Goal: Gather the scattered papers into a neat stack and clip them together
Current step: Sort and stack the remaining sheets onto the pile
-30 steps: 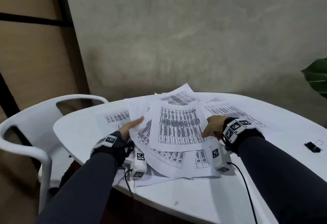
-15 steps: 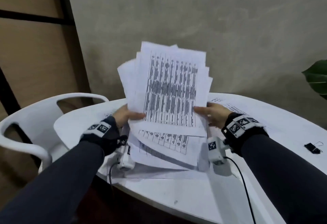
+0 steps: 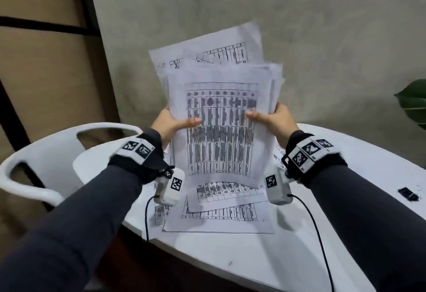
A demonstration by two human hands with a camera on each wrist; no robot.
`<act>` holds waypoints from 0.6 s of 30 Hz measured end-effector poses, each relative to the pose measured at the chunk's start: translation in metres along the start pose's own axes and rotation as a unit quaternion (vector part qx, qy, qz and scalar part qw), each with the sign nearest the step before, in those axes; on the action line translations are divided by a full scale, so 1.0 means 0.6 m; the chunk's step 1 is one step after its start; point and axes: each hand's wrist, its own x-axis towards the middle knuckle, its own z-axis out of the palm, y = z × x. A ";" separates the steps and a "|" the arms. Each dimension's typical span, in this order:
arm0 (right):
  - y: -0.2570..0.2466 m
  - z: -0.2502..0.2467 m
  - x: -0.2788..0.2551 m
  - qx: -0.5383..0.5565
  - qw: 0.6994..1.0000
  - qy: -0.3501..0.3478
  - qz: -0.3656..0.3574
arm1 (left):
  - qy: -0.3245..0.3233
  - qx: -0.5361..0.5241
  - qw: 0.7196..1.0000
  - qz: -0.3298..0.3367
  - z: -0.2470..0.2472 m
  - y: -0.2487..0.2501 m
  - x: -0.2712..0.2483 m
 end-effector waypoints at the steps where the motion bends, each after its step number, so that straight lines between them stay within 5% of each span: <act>1: 0.003 0.006 -0.002 0.001 1.000 -0.005 -0.001 | 0.006 -0.012 1.000 -0.001 0.007 -0.003 -0.006; 5: 0.009 0.013 -0.006 0.032 0.999 0.001 0.003 | 0.034 -0.018 0.999 -0.015 0.025 -0.009 -0.011; 9: 0.042 -0.013 -0.017 -0.127 0.977 -0.056 0.160 | 0.138 0.029 0.989 -0.043 -0.055 -0.030 0.021; 12: 0.068 -0.033 -0.030 -0.431 0.846 -0.188 0.254 | 0.137 0.102 0.975 -0.142 -0.138 -0.066 0.027; 14: 0.080 -0.022 -0.042 -0.492 0.782 -0.238 0.299 | 0.089 0.213 0.944 -0.235 -0.173 -0.098 0.012; 16: 0.080 0.003 -0.061 -0.529 0.745 -0.279 0.297 | 0.050 0.295 0.909 -0.289 -0.188 -0.134 -0.009; 18: 0.078 0.032 -0.074 -0.538 0.747 -0.277 0.274 | 0.021 0.329 0.888 -0.320 -0.181 -0.149 -0.037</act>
